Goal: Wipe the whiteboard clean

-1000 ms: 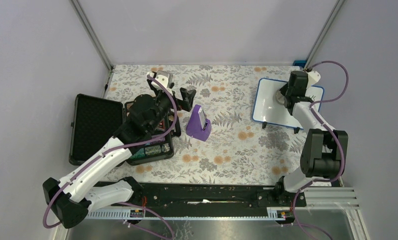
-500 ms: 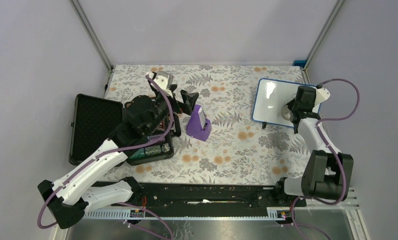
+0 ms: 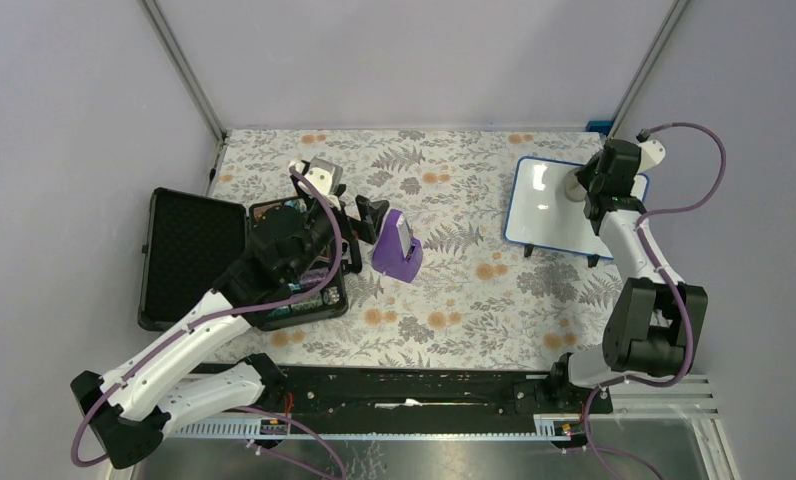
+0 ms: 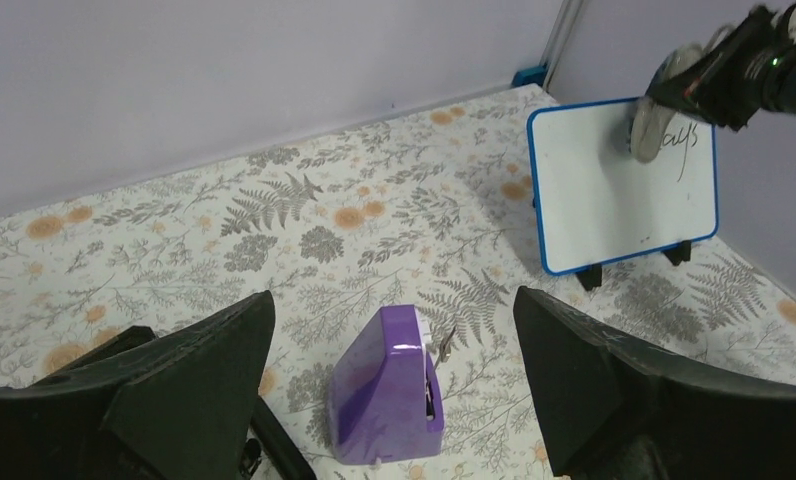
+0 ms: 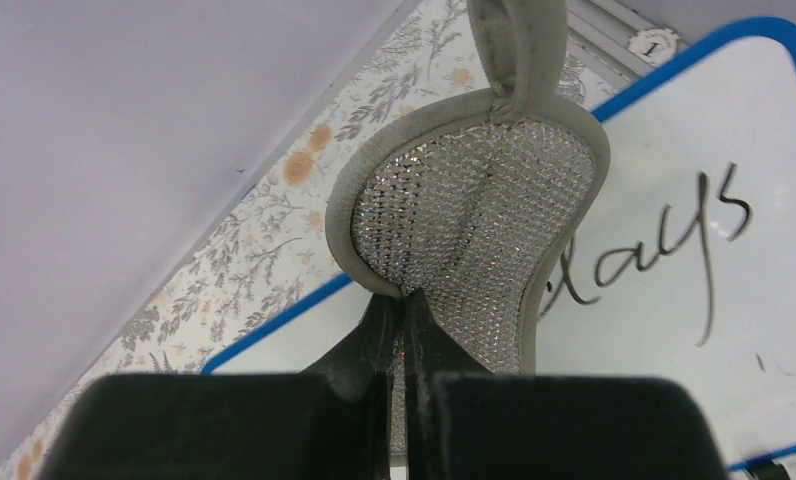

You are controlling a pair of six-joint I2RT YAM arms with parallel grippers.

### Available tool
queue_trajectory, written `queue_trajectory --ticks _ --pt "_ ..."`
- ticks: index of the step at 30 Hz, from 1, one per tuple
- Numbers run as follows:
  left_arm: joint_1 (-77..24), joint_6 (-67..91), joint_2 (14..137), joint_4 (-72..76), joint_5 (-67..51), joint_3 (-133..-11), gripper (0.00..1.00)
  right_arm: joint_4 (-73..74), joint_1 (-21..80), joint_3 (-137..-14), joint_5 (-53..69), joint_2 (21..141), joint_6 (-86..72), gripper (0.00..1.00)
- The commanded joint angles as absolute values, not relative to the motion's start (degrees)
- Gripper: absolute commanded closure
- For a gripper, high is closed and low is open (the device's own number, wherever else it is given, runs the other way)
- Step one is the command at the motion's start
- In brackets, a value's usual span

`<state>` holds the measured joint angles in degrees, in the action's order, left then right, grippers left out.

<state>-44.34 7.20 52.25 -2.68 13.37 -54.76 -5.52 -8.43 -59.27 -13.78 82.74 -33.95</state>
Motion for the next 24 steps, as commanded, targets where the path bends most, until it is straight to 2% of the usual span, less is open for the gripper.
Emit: queue_trajectory --ticks 1,11,24 --pt "-44.55 5.67 51.22 1.29 13.90 -53.64 0.01 -6.74 -8.53 -64.53 -11.97 85.52 -34.08 1.00" --pt "-44.72 5.91 51.46 1.73 13.86 -53.38 0.01 -4.51 -9.54 -64.15 -17.57 90.45 -34.05 1.00" --pt "-44.66 8.85 53.02 -2.22 12.03 -56.19 0.01 -4.44 -12.12 -49.54 -18.21 85.28 -34.54 1.00"
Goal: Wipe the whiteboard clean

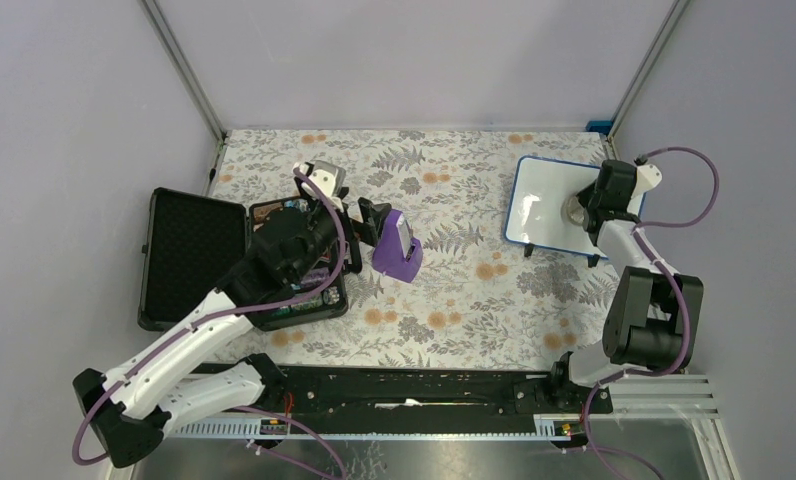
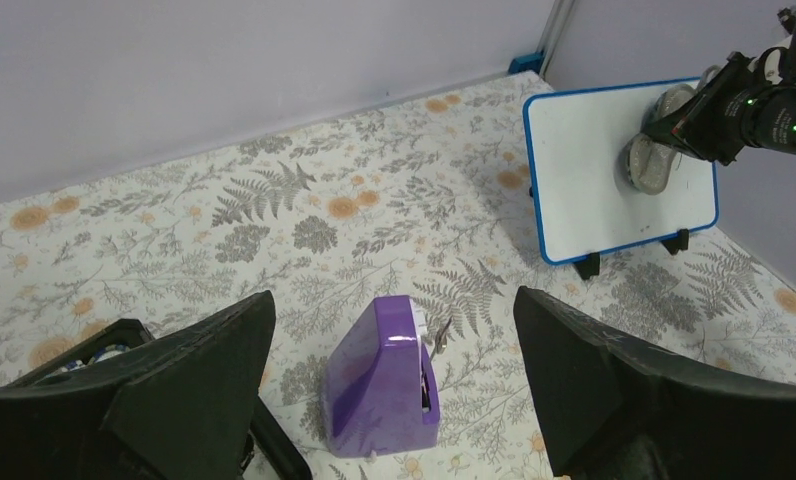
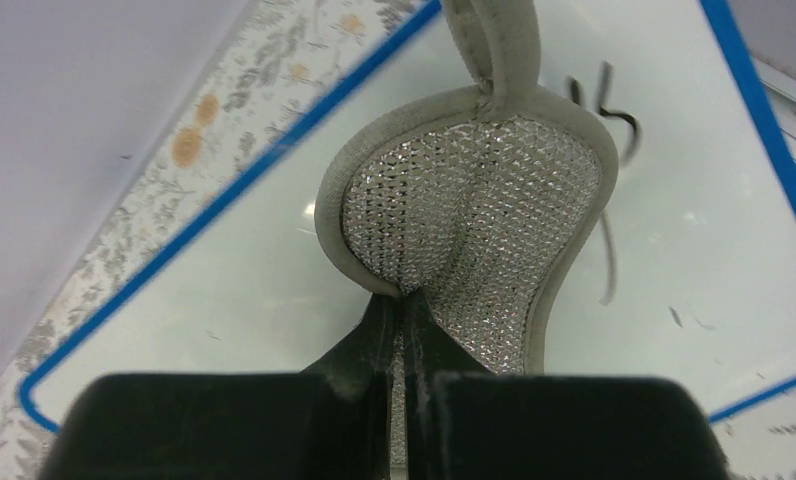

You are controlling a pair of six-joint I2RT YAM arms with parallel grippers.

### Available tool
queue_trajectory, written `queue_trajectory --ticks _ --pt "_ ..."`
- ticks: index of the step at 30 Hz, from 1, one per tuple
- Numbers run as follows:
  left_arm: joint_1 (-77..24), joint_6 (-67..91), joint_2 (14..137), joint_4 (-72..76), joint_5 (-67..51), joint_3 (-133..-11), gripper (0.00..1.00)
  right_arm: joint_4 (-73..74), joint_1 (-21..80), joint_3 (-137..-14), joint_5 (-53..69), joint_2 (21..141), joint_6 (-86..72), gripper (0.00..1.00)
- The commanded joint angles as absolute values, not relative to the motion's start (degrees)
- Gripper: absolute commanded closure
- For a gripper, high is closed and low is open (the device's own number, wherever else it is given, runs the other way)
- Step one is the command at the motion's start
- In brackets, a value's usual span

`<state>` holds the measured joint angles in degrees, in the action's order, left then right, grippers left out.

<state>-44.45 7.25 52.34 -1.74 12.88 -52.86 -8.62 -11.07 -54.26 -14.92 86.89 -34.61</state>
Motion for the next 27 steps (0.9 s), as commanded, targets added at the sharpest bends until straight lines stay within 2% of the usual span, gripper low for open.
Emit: queue_trajectory --ticks 1,6,12,22,27 --pt "-44.68 9.29 53.29 -3.55 12.21 -57.14 0.01 -4.47 -12.13 -48.86 -17.88 84.54 -34.54 1.00" --pt "-44.69 8.79 54.59 -9.77 12.81 -60.39 0.01 -1.94 -12.12 -47.67 -18.43 80.80 -34.11 1.00" --pt "-44.61 5.87 52.65 -6.15 15.03 -57.64 0.01 -1.69 -12.13 -51.40 -15.00 78.14 -29.74 1.00" --pt "-44.64 6.21 53.70 -5.20 12.03 -55.66 0.01 4.21 -12.13 -66.06 -10.89 86.20 -29.35 1.00" --pt "-44.64 6.33 54.01 -5.43 11.62 -56.06 0.01 8.91 -12.13 -74.81 -12.75 91.29 -28.47 1.00"
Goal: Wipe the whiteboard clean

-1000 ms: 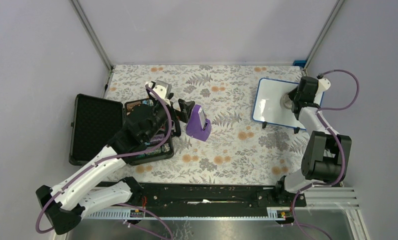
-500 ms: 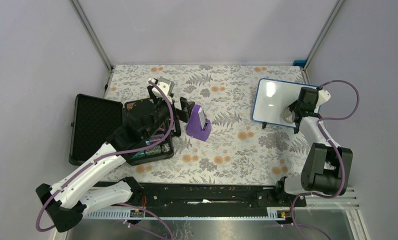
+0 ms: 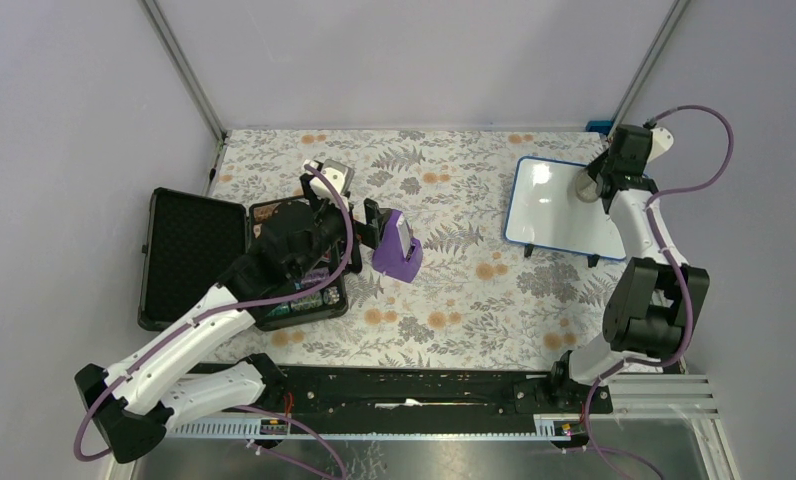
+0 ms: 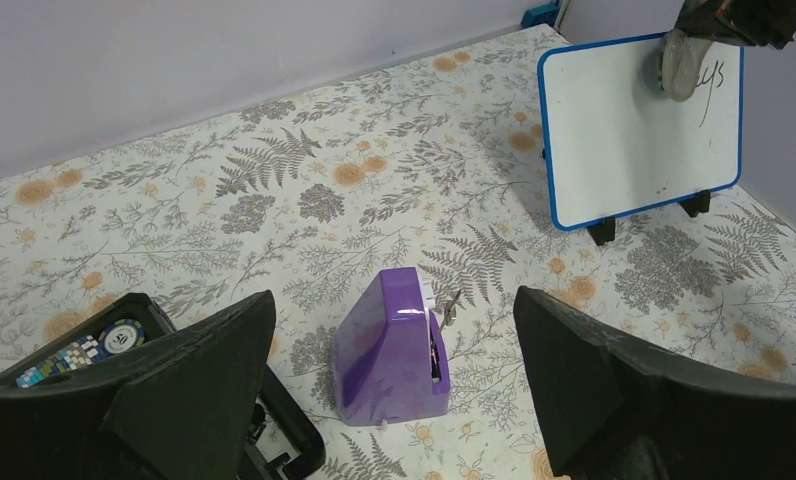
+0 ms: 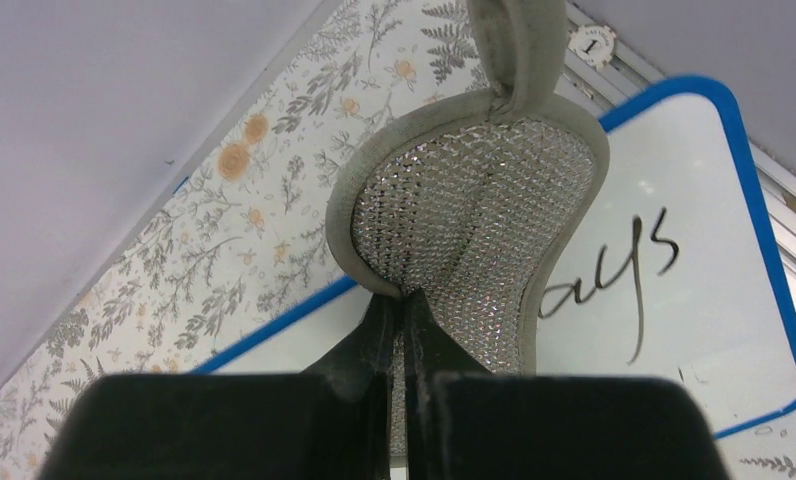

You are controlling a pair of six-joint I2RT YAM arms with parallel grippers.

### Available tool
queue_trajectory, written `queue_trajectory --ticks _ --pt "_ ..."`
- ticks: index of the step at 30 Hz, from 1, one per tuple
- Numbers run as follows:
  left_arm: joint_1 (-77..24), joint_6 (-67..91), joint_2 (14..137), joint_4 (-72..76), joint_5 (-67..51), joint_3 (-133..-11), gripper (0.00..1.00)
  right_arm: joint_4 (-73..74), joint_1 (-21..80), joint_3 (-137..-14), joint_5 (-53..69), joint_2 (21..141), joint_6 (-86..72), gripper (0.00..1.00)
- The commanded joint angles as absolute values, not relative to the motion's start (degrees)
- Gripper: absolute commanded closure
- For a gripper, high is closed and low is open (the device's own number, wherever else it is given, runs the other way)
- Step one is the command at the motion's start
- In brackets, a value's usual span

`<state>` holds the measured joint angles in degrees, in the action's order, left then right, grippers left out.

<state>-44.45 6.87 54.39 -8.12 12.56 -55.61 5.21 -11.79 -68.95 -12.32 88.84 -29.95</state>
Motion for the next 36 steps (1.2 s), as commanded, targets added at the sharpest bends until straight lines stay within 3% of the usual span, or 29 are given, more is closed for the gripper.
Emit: queue_trajectory --ticks 1,12,23,29,36 --pt "-44.61 6.33 53.94 -5.23 11.87 -55.88 0.01 8.87 -12.13 -75.26 -13.33 91.80 -28.45 1.00" --pt "-44.54 6.45 53.22 -4.86 13.29 -54.93 0.01 8.90 -12.57 -68.74 -15.59 93.25 -29.23 1.00" --pt "-44.65 7.38 49.73 -4.91 11.47 -54.01 0.01 9.09 -12.66 -48.15 -17.27 78.42 -30.39 1.00" --pt "-44.57 7.24 48.82 -4.50 11.80 -53.41 0.01 11.48 -12.77 -55.53 -18.85 74.63 -30.22 1.00" --pt "-44.56 7.05 49.36 -4.52 11.83 -53.38 0.01 16.05 -12.96 -75.94 -19.78 85.86 -29.20 1.00"
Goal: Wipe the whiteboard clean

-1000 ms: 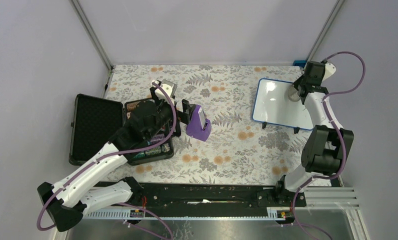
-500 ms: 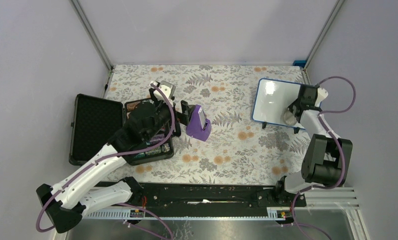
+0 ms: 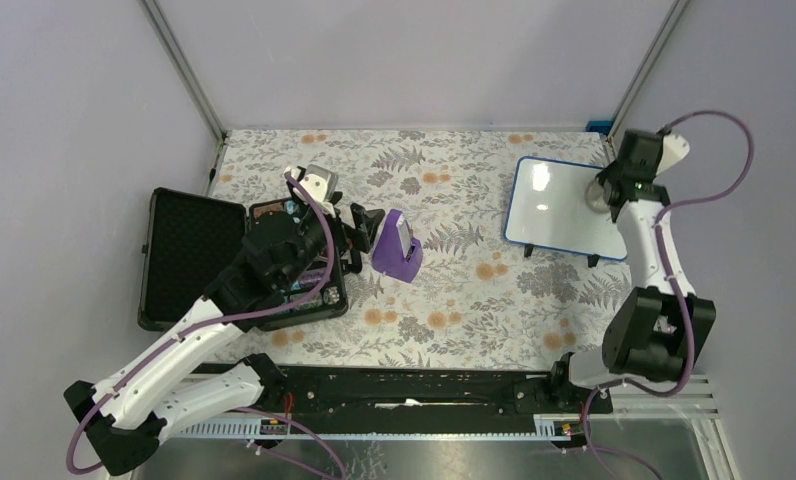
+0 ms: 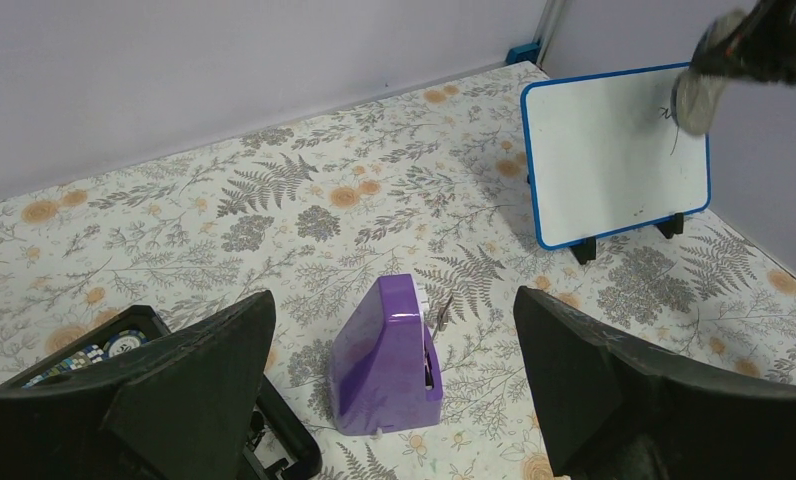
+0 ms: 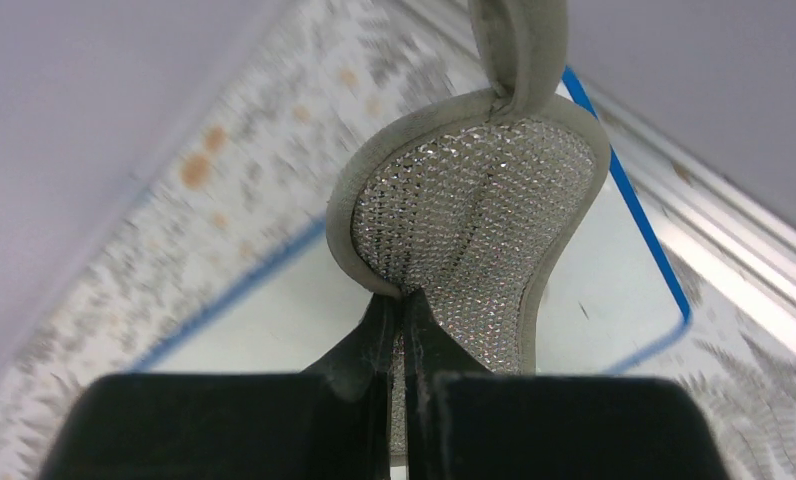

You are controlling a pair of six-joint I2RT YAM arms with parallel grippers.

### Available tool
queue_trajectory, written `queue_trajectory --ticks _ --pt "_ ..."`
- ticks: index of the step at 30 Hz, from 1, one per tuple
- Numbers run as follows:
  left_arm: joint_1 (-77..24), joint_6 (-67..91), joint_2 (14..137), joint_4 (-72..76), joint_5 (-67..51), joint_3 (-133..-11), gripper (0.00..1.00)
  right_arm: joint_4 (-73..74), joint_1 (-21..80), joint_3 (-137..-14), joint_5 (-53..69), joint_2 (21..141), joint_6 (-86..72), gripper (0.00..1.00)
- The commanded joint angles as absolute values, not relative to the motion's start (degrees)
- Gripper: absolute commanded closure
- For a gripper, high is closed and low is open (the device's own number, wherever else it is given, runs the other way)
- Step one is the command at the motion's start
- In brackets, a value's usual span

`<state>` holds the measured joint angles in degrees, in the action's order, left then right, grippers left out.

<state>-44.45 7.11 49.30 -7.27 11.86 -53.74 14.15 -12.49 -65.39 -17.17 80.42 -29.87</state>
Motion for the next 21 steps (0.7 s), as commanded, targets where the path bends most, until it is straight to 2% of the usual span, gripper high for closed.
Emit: queue_trajectory --ticks 1,5,11,21 --pt "-44.53 7.03 49.44 -4.54 12.05 -53.33 0.01 16.97 -13.00 -79.96 -19.93 87.51 -28.80 1.00" --pt "-44.57 6.78 49.70 -4.41 12.39 -53.26 0.01 18.42 -13.25 -86.97 -20.60 92.53 -28.17 1.00" --pt "-44.62 6.77 50.19 -4.20 11.88 -53.18 0.01 17.99 -14.00 -87.74 -19.28 96.93 -29.10 1.00" --pt "-44.63 6.68 50.36 -4.03 11.86 -53.09 0.01 13.74 -14.76 -74.62 -18.67 96.28 -30.96 1.00"
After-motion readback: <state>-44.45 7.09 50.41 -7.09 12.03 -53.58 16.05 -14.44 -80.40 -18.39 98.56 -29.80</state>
